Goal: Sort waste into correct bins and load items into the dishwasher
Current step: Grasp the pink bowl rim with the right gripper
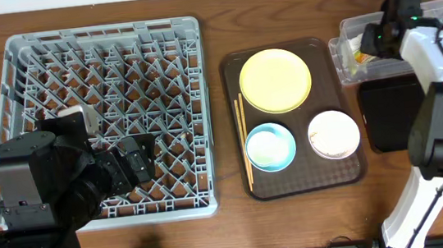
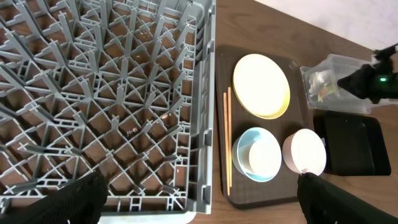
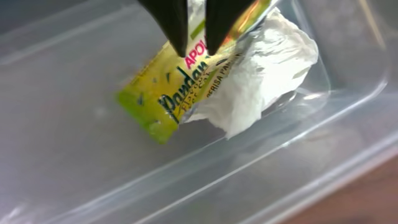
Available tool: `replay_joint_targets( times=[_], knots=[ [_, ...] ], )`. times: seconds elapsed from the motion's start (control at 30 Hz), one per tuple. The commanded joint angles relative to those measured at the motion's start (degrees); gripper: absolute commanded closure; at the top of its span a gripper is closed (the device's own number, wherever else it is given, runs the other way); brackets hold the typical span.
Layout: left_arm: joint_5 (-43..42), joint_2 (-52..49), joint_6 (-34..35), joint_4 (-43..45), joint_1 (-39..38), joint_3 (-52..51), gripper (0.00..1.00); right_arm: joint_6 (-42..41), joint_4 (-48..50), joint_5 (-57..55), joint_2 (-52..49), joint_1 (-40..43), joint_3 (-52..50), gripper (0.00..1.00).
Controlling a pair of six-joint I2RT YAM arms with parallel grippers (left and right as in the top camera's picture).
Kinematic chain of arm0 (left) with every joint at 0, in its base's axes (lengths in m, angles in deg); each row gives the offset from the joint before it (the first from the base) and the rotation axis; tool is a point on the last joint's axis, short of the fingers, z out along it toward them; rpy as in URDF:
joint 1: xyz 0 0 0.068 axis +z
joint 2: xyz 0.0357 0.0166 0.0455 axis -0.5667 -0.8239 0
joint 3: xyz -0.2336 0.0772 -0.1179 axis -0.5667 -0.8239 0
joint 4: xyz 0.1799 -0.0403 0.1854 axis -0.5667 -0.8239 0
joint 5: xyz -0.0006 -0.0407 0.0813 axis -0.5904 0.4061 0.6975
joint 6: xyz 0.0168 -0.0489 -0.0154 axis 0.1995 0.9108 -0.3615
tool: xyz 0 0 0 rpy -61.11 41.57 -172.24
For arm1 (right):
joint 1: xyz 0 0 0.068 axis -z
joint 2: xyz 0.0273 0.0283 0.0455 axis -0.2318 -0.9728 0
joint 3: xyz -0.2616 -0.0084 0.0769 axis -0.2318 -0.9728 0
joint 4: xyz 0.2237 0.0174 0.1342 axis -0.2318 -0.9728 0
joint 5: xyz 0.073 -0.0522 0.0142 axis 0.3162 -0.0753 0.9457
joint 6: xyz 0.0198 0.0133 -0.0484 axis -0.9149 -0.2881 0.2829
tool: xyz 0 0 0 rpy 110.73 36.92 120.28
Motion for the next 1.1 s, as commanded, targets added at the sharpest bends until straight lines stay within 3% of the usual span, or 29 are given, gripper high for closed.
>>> replay_joint_targets(
  times=[0.0, 0.1, 0.3, 0.47, 0.63, 0.8, 0.9, 1.07],
  knots=[
    [0.57, 0.00, 0.31, -0.20, 0.09, 0.46, 0.02, 2.01, -0.37, 6.36, 7.98, 0.96, 0.35, 0.77],
    [0.55, 0.00, 0.31, -0.20, 0.09, 0.46, 0.02, 5.77, -2.05, 14.14, 14.16, 0.52, 0.35, 0.65],
    [0.55, 0.00, 0.31, -0.20, 0.09, 0.46, 0.02, 7.89, -15.37, 24.94, 28.59, -1.68, 0.35, 0.62],
    [0.57, 0.00, 0.31, -0.20, 0.09, 0.46, 0.02, 7.91, -34.77, 22.97, 36.00, -6.25, 0.31, 0.55],
    [0.55, 0.00, 0.31, -0.20, 0.09, 0.46, 0.02, 7.65, -49.07, 16.63, 36.94, -12.90, -2.29, 0.54],
    [0.55, 0.00, 0.31, -0.20, 0.09, 0.46, 0.02, 0.28, -46.77, 10.38, 36.87, -18.10, -12.20, 0.51],
    [0.55, 0.00, 0.31, -0.20, 0.09, 0.46, 0.02, -1.38, -39.80, 9.18, 36.87, -19.52, -19.69, 0.60],
    [0.55, 0.00, 0.31, -0.20, 0.09, 0.46, 0.02, -1.36, -25.90, 8.04, 36.81, -22.01, -31.15, 0.63]
  ],
)
